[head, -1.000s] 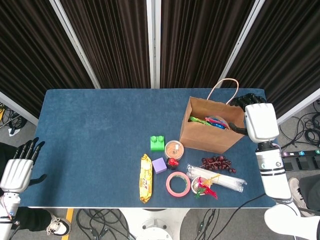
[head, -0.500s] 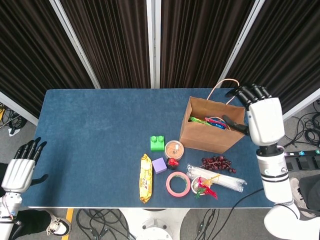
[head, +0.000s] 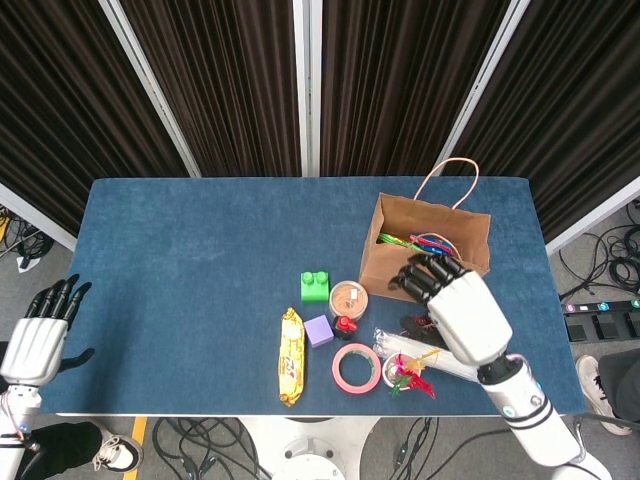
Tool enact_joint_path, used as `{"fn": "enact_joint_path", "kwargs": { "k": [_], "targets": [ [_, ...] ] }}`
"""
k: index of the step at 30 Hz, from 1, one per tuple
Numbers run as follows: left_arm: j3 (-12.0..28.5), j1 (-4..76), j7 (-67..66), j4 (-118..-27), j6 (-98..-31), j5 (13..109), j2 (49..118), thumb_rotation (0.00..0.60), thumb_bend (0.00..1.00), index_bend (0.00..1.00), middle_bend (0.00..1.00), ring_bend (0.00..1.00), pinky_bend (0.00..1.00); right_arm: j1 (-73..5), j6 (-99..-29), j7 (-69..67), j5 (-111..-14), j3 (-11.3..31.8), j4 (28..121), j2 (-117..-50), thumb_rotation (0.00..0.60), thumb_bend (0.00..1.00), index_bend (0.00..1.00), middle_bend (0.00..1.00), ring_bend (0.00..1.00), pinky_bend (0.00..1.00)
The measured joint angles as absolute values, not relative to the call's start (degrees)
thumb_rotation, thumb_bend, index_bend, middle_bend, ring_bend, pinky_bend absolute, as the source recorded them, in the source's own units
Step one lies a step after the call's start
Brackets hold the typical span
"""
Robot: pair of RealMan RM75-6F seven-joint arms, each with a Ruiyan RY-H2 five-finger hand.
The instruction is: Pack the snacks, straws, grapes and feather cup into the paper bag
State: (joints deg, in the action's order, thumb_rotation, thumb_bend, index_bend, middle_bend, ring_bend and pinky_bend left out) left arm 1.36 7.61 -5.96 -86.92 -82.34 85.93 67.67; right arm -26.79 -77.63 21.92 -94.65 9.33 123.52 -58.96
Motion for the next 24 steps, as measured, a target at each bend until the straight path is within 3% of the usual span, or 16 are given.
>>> {"fn": "enact_joint_path", "kwargs": {
  "k": [5, 16, 24],
  "targets": [
    [1.31, 7.68, -5.93, -87.03, -82.43, 86.25, 67.9, 0.6, 0.07, 0.1, 0.09, 0.0, 0.14, -23.7, -76.34, 24.46, -93.97, 5.65, 123.05, -56.51, 0.6, 0.01, 0.41, 0.44, 0.3, 0.38],
    [1.14, 7.54, -6.04, -86.76, -82.45, 86.24, 68.33, 0.6, 0.07, 0.1, 0.09, 0.0, 0.14, -21.8, -71.88, 28.97, -80.95, 4.28, 120.46, -53.08, 0.6, 0.04, 0.41, 0.44, 0.3, 0.38],
    [1.37, 7.22, -5.24, -86.13, -82.78, 85.7, 68.69, 0.6, 0.07, 0.1, 0.09, 0.0, 0.14, -21.72, -68.5, 31.52, -75.99, 2.78, 114.19, -56.56, 0.6, 0.05, 0.41, 0.42, 0.29, 0.38]
  ]
}}
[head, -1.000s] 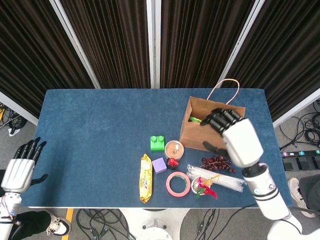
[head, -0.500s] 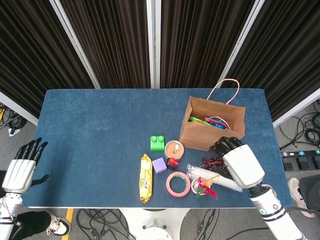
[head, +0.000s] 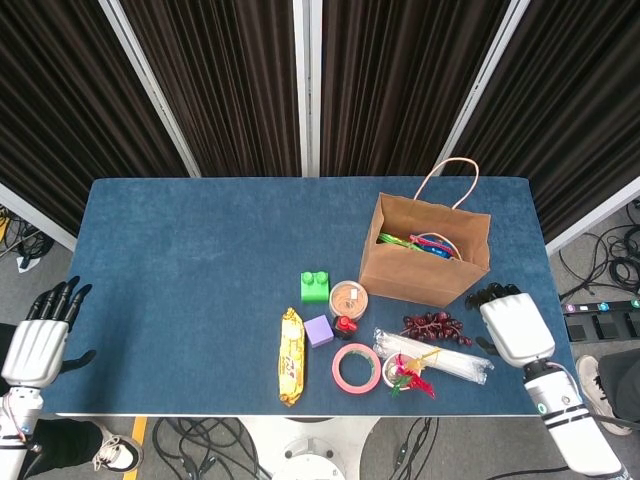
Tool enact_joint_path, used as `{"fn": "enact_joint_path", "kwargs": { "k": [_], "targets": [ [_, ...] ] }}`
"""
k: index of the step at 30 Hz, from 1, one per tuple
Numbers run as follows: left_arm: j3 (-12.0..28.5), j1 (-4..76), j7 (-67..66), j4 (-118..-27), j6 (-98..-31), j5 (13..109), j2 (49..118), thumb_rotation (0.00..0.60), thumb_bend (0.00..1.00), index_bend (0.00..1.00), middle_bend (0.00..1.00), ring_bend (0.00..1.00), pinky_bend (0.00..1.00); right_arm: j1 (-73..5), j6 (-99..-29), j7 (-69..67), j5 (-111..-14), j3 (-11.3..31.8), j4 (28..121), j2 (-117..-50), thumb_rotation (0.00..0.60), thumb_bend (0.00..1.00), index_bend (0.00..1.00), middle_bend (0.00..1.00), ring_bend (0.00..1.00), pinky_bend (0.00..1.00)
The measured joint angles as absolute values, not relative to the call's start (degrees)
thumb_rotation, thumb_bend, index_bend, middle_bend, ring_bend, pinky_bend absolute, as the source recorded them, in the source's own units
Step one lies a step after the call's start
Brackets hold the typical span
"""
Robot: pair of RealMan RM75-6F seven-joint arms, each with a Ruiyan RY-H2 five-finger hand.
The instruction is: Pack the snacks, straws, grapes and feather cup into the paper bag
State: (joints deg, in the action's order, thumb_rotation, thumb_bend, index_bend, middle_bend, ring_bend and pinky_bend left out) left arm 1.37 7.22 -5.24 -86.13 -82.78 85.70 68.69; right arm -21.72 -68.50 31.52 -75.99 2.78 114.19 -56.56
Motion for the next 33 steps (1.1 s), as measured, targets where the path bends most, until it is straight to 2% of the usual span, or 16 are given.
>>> {"fn": "enact_joint_path", "kwargs": {
  "k": [14, 21, 33],
  "targets": [
    [1.16, 6.71, -4.34, -85.3, -83.36, 86.0, 68.39, 0.6, 0.07, 0.1, 0.09, 0.0, 0.14, -20.7, -68.78, 24.11, -78.74, 1.43, 96.07, -72.34, 0.6, 0.02, 0.39, 0.4, 0.26, 0.36],
    [1.11, 6.71, -3.96, -84.69, -83.42, 86.29, 68.56, 0.6, 0.06, 0.1, 0.09, 0.0, 0.14, -20.2, -70.31, 23.38, -79.68, 1.7, 91.95, -76.3, 0.6, 0.0, 0.37, 0.39, 0.23, 0.34],
    [1.13, 6.44, -3.29, -84.19, -83.53, 86.13, 68.29, 0.6, 0.07, 0.1, 0.09, 0.0, 0.14, -18.85, -70.31, 24.23, -75.85, 2.33, 86.61, -82.34, 0.6, 0.0, 0.34, 0.36, 0.2, 0.31]
  ]
}}
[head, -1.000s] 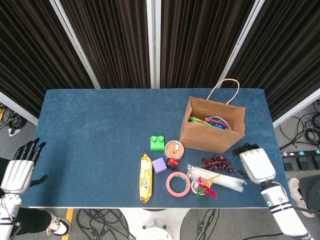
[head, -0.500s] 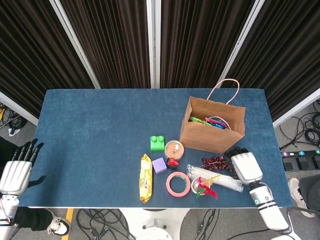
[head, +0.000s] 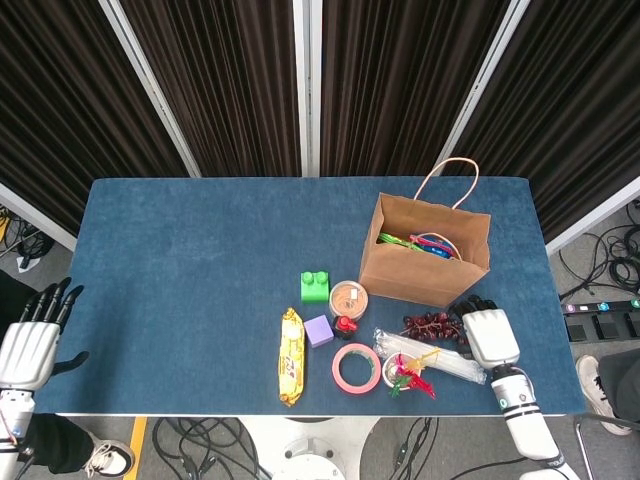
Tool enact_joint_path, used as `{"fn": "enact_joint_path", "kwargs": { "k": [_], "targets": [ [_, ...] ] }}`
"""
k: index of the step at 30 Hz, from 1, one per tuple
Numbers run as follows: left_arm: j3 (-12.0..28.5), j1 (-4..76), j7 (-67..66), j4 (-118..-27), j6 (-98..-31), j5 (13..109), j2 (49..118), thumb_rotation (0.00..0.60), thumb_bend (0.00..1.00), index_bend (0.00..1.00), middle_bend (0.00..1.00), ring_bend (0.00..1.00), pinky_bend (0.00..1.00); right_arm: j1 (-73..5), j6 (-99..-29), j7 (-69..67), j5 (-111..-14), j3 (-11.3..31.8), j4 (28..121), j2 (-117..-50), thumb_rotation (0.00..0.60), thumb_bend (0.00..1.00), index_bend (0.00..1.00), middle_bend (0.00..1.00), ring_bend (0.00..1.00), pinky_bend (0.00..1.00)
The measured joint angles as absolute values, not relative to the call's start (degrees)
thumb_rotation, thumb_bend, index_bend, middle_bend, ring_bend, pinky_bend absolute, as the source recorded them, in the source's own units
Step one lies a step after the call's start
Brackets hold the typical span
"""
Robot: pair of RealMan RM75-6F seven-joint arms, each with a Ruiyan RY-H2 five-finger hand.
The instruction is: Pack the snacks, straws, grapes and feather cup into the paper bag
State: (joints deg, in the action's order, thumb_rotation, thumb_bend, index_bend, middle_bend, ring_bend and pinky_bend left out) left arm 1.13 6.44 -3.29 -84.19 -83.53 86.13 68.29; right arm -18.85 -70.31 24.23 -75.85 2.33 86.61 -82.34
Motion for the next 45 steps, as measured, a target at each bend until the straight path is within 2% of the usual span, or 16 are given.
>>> {"fn": "enact_joint_path", "kwargs": {
  "k": [10, 19, 27, 36, 45],
  "targets": [
    [1.25, 6.28, -3.0, -84.34, -83.72, 86.04, 68.0, 0.6, 0.07, 0.1, 0.09, 0.0, 0.14, -19.06, -70.72, 23.14, -75.95, 3.46, 86.99, -83.57, 0.6, 0.0, 0.33, 0.35, 0.19, 0.3],
    [1.12, 6.53, -3.37, -84.5, -83.34, 86.41, 68.42, 0.6, 0.07, 0.1, 0.09, 0.0, 0.14, -17.18, -73.74, 26.53, -75.68, 3.25, 97.53, -78.07, 0.6, 0.0, 0.33, 0.36, 0.2, 0.3],
    [1.18, 6.59, -3.67, -84.75, -83.46, 86.55, 68.27, 0.6, 0.07, 0.1, 0.09, 0.0, 0.14, -15.55, -72.61, 31.29, -69.79, 1.18, 106.03, -75.21, 0.6, 0.0, 0.33, 0.35, 0.2, 0.3],
    [1.21, 6.35, -3.07, -84.31, -83.62, 86.31, 68.3, 0.6, 0.07, 0.1, 0.09, 0.0, 0.14, -16.4, -70.68, 36.94, -62.4, 1.01, 105.42, -78.28, 0.6, 0.0, 0.31, 0.34, 0.19, 0.3],
    [1.0, 6.21, -2.68, -83.5, -83.44, 86.26, 68.39, 0.6, 0.07, 0.1, 0.09, 0.0, 0.14, -17.14, -70.05, 37.66, -59.98, 1.01, 102.65, -81.35, 0.6, 0.0, 0.31, 0.36, 0.2, 0.3]
  ]
}}
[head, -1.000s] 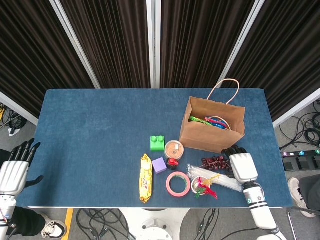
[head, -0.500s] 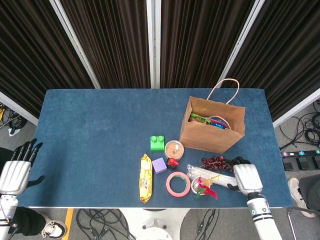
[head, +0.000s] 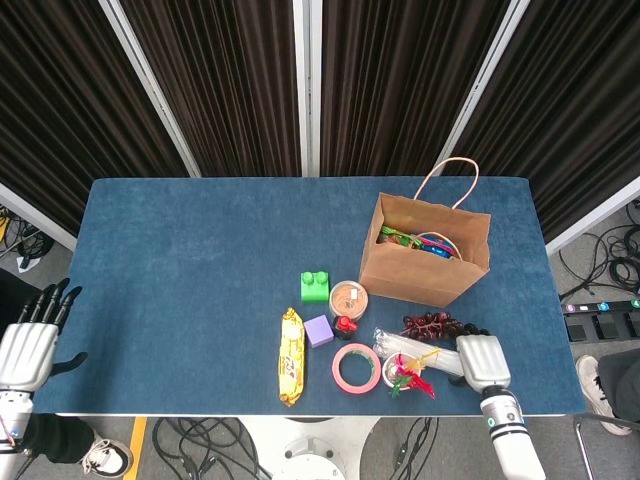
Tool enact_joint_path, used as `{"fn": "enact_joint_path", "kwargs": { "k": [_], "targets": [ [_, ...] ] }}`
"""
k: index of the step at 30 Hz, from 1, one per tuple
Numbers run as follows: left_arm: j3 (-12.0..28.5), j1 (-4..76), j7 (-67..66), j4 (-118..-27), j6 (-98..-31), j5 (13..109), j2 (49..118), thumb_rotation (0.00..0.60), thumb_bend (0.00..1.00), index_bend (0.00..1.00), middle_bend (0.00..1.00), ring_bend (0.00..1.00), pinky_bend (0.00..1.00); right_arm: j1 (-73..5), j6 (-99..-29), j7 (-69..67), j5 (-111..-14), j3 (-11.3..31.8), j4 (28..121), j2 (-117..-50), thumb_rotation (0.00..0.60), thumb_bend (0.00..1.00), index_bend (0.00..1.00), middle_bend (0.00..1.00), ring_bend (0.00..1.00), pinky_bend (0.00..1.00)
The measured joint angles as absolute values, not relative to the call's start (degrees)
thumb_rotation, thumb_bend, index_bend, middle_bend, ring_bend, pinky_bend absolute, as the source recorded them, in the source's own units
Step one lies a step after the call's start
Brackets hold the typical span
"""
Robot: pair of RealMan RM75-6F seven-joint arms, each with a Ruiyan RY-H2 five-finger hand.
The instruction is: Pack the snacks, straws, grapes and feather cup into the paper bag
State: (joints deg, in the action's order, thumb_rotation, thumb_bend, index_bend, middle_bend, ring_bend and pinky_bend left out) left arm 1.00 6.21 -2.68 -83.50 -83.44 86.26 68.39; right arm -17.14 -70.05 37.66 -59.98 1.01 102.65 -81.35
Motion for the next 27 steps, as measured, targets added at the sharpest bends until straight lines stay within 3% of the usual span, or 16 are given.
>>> {"fn": "enact_joint_path", "kwargs": {
  "k": [7, 20, 27],
  "targets": [
    [1.1, 6.14, -2.49, -83.1, -83.44, 86.06, 68.38, 0.6, 0.07, 0.1, 0.09, 0.0, 0.14, -17.96, -68.89, 38.32, -57.73, 0.89, 100.94, -82.92, 0.6, 0.07, 0.33, 0.37, 0.22, 0.34],
    [1.07, 6.03, -2.05, -82.81, -83.3, 85.97, 68.35, 0.6, 0.07, 0.1, 0.09, 0.0, 0.14, -18.47, -70.28, 39.14, -57.84, 0.7, 100.09, -84.09, 0.6, 0.27, 0.59, 0.56, 0.42, 0.57],
    [1.01, 6.05, -2.24, -82.93, -83.23, 86.07, 68.37, 0.6, 0.07, 0.1, 0.09, 0.0, 0.14, -18.33, -72.73, 39.2, -58.51, 1.52, 101.88, -82.68, 0.6, 0.31, 0.62, 0.58, 0.44, 0.58]
  ]
}}
